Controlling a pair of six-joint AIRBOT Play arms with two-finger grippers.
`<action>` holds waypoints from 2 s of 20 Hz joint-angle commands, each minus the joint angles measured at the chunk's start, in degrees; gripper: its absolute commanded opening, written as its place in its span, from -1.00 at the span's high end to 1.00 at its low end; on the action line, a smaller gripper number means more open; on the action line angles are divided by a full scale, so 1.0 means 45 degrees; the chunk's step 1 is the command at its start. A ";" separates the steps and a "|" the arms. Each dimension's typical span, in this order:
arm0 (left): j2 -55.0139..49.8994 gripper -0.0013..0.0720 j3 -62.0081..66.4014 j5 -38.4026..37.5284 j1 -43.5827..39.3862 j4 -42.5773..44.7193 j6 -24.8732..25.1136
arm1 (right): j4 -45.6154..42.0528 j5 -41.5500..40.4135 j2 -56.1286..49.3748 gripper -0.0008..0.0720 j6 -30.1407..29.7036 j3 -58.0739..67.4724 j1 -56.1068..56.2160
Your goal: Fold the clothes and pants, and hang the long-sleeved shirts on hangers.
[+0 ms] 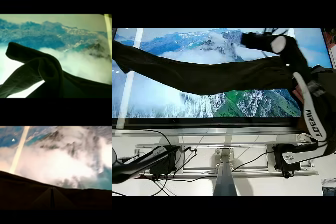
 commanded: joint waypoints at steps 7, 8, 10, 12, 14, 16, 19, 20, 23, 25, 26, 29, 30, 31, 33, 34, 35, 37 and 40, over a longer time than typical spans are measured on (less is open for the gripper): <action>0.1860 0.91 0.0010 -0.1049 -0.0189 -0.1681 -0.0583 | 0.2263 0.1341 -0.4673 0.88 0.1598 0.4537 0.6071; 0.1851 0.91 0.0010 -0.1044 -0.0359 -0.1681 -0.0583 | 0.2438 0.1326 -0.4847 0.88 0.1593 0.4716 0.6645; 0.1851 0.91 0.0005 -0.1039 -0.0763 -0.1676 -0.0578 | 0.2302 0.1190 -0.4945 0.88 0.1549 0.4843 0.7504; 0.1851 0.91 0.0005 -0.1039 -0.1234 -0.1681 -0.0583 | 0.1778 0.1141 -0.4940 0.88 0.1535 0.4843 0.7864; 0.1851 0.91 0.0005 -0.1039 -0.1739 -0.1681 -0.0578 | 0.1370 0.1345 -0.4852 0.88 0.1506 0.4843 0.7679; 0.1836 0.91 -0.0015 -0.1035 -0.2351 -0.1676 -0.0578 | 0.0447 0.2021 -0.4517 0.88 0.1438 0.4843 0.7048; 0.1481 0.91 -0.0083 -0.1035 -0.3609 -0.1685 -0.0593 | -0.1039 0.3419 -0.3682 0.88 0.1443 0.4843 0.5367; 0.1239 0.91 -0.0136 -0.1030 -0.4182 -0.1685 -0.0709 | -0.1214 0.3798 -0.3371 0.88 0.1443 0.4843 0.4629; 0.0083 0.91 -0.0175 -0.0816 -0.6266 -0.1734 -0.1642 | -0.1234 0.4580 -0.2521 0.88 0.1447 0.4843 0.2385; -0.0850 0.69 -0.0175 -0.0393 -0.7864 -0.1734 -0.1826 | -0.1234 0.5178 -0.1996 0.88 0.1447 0.4843 0.0957; -0.1268 0.11 -0.0175 -0.0121 -0.8621 -0.1744 -0.1826 | -0.1234 0.5479 -0.1778 0.88 0.1447 0.4838 0.0374; -0.2030 -0.97 -0.0175 0.0534 -1.0229 -0.1724 -0.1821 | -0.1229 0.6509 -0.1384 0.88 0.1447 0.4838 -0.1044; -0.2035 -0.97 -0.0175 0.0500 -1.0273 -0.1685 -0.1821 | -0.1234 0.6878 -0.1355 0.88 0.1443 0.4833 -0.1418; -0.1948 -0.96 -0.0175 0.0457 -1.0127 -0.1545 -0.1831 | -0.1239 0.7203 -0.1355 0.88 0.1443 0.4828 -0.1719; -0.1608 -0.95 -0.0175 0.0121 -0.9345 -0.0845 -0.2137 | -0.1243 0.7572 -0.1355 0.88 0.1438 0.4828 -0.2118; -0.1399 -0.93 -0.0175 -0.0296 -0.8733 -0.0233 -0.2395 | -0.1243 0.7669 -0.1355 0.88 0.1433 0.4828 -0.2234; -0.1234 -0.93 -0.0180 -0.0787 -0.8097 0.0500 -0.2637 | -0.1277 0.7669 -0.1355 0.88 0.1428 0.4828 -0.2283; -0.1083 -0.93 -0.0214 -0.1938 -0.6620 0.2268 -0.3419 | -0.1277 0.7655 -0.1360 0.88 0.1107 0.4828 -0.2288; -0.1059 -0.93 -0.1175 -0.2943 -0.4401 0.3298 -0.3711 | -0.1239 0.7669 -0.1360 0.88 0.0772 0.4828 -0.2263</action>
